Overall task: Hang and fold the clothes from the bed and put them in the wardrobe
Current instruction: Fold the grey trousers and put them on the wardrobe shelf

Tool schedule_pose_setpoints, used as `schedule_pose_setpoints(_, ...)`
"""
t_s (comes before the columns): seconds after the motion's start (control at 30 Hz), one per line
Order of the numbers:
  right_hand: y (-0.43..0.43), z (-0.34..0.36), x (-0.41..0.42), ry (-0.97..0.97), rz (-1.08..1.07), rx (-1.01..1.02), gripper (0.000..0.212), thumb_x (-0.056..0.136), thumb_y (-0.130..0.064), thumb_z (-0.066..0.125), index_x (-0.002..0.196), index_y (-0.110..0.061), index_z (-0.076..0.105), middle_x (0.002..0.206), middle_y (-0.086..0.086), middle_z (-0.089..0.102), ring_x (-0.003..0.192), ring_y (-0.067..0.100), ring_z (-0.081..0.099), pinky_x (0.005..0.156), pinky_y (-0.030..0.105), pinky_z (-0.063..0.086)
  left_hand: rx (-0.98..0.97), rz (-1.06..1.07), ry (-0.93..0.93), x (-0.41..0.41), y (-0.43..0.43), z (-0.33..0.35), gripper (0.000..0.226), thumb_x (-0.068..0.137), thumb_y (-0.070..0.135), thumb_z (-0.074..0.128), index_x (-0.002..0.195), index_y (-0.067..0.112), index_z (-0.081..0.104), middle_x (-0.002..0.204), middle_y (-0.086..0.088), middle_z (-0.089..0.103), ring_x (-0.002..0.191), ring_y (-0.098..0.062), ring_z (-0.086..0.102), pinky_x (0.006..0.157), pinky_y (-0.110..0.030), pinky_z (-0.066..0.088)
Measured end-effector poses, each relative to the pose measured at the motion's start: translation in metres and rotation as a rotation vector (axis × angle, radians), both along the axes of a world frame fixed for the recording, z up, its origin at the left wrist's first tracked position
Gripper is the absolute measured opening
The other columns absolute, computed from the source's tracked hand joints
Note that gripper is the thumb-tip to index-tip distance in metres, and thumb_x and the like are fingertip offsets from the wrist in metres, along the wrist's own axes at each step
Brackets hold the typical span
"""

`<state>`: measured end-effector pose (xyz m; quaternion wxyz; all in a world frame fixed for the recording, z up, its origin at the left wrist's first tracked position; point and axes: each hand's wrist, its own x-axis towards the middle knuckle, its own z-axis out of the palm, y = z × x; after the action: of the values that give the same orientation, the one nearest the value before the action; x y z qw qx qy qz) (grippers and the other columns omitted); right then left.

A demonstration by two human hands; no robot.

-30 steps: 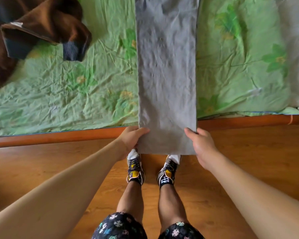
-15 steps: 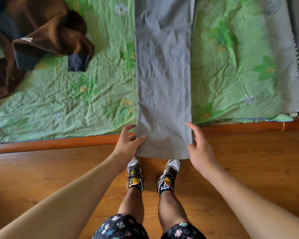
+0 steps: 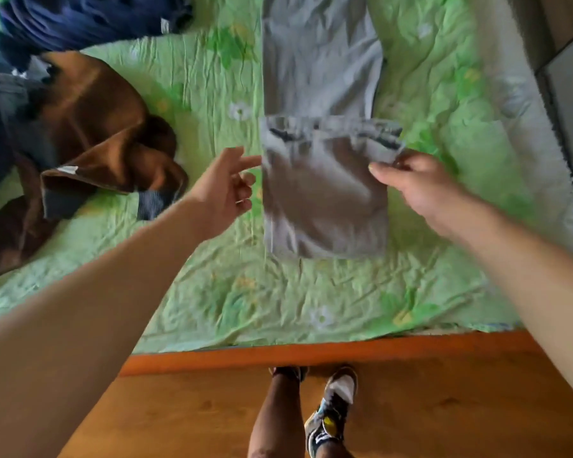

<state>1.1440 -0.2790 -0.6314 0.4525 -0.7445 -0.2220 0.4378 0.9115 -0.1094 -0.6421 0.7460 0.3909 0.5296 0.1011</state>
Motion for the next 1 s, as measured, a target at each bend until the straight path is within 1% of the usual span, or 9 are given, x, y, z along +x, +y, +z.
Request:
schedule_pose_setpoints(0.13,0.021,-0.065,0.016,0.149,-0.006,-0.199,0.046,0.091,-0.031,0.072,0.133,-0.017,0.056,0.118,-0.015,0.060,0.115,0.008,0.052,0.094,0.021,0.035,-0.049,-0.271,0.221,0.017,0.005,-0.066,0.036,0.095,0.043,0.057,0.115,0.015,0.069,0.091,0.000,0.060,0.083,-0.017,0.054,0.081,-0.036,0.044)
schedule_pose_setpoints(0.2,0.018,-0.091,0.007,0.183,-0.104,-0.226,0.048,0.087,-0.022,0.076,0.131,-0.012,0.058,0.133,-0.001,0.061,0.114,0.015,0.060,0.100,0.029,0.044,-0.081,-0.200,0.145,0.015,-0.012,-0.085,0.027,0.094,0.030,0.065,0.115,0.013,0.066,0.093,-0.004,0.063,0.082,-0.021,0.059,0.072,-0.034,0.048)
schedule_pose_setpoints(0.3,0.015,-0.110,-0.001,0.160,-0.178,-0.247,0.017,0.080,-0.011,0.078,0.093,-0.017,0.069,0.103,0.008,0.076,0.087,0.022,0.070,0.094,0.046,0.056,-0.102,-0.073,0.084,0.011,-0.029,-0.092,0.040,0.091,0.013,0.071,0.127,0.015,0.053,0.103,-0.012,0.070,0.080,-0.023,0.069,0.061,-0.032,0.055)
schedule_pose_setpoints(0.37,0.020,-0.112,-0.002,0.157,-0.211,-0.224,0.025,0.070,-0.024,0.079,0.093,-0.018,0.070,0.095,0.001,0.077,0.091,0.025,0.072,0.093,0.051,0.056,-0.049,-0.148,0.061,0.007,-0.036,-0.091,0.056,0.087,0.002,0.073,0.132,0.022,0.047,0.108,-0.015,0.073,0.085,-0.025,0.073,0.066,-0.036,0.060)
schedule_pose_setpoints(0.5,0.046,-0.103,0.001,0.089,-0.204,-0.123,0.027,0.076,-0.035,0.074,0.100,-0.025,0.068,0.106,-0.004,0.076,0.101,0.017,0.071,0.092,0.038,0.054,0.089,-0.212,0.030,0.010,-0.032,-0.090,0.077,0.086,-0.003,0.073,0.137,0.044,0.040,0.104,-0.016,0.074,0.091,-0.032,0.073,0.079,-0.044,0.061)
schedule_pose_setpoints(0.67,0.047,-0.115,0.005,-0.056,-0.340,-0.209,0.033,0.084,-0.025,0.070,0.107,-0.025,0.047,0.096,-0.009,0.063,0.091,0.020,0.064,0.094,0.050,0.052,-0.002,-0.243,0.162,0.022,-0.018,-0.098,0.038,0.087,0.023,0.077,0.121,0.027,0.059,0.104,-0.018,0.072,0.084,-0.024,0.073,0.067,-0.034,0.059)
schedule_pose_setpoints(0.77,0.043,-0.116,-0.001,-0.168,-0.374,-0.212,0.041,0.092,-0.018,0.069,0.125,-0.015,0.045,0.090,-0.016,0.054,0.078,0.010,0.056,0.081,0.032,0.047,0.047,-0.269,0.297,0.037,-0.012,-0.104,0.028,0.087,0.036,0.075,0.107,0.017,0.068,0.100,-0.010,0.073,0.083,-0.019,0.070,0.076,-0.037,0.059)
schedule_pose_setpoints(0.9,0.037,-0.112,-0.008,-0.275,-0.285,-0.102,0.043,0.094,-0.022,0.065,0.131,-0.024,0.045,0.091,-0.007,0.062,0.073,0.016,0.055,0.074,0.034,0.046,0.110,-0.215,0.265,0.054,0.000,-0.107,0.023,0.089,0.031,0.074,0.105,0.015,0.070,0.095,-0.007,0.075,0.073,-0.011,0.069,0.060,-0.021,0.057)
schedule_pose_setpoints(1.0,0.036,-0.117,-0.003,-0.244,-0.172,-0.163,0.034,0.085,-0.039,0.063,0.117,-0.034,0.051,0.102,0.005,0.069,0.081,0.022,0.061,0.079,0.042,0.051,0.157,-0.158,0.251,0.063,-0.001,-0.107,0.012,0.089,0.023,0.075,0.096,0.015,0.070,0.083,-0.005,0.074,0.066,-0.012,0.067,0.055,-0.020,0.052)
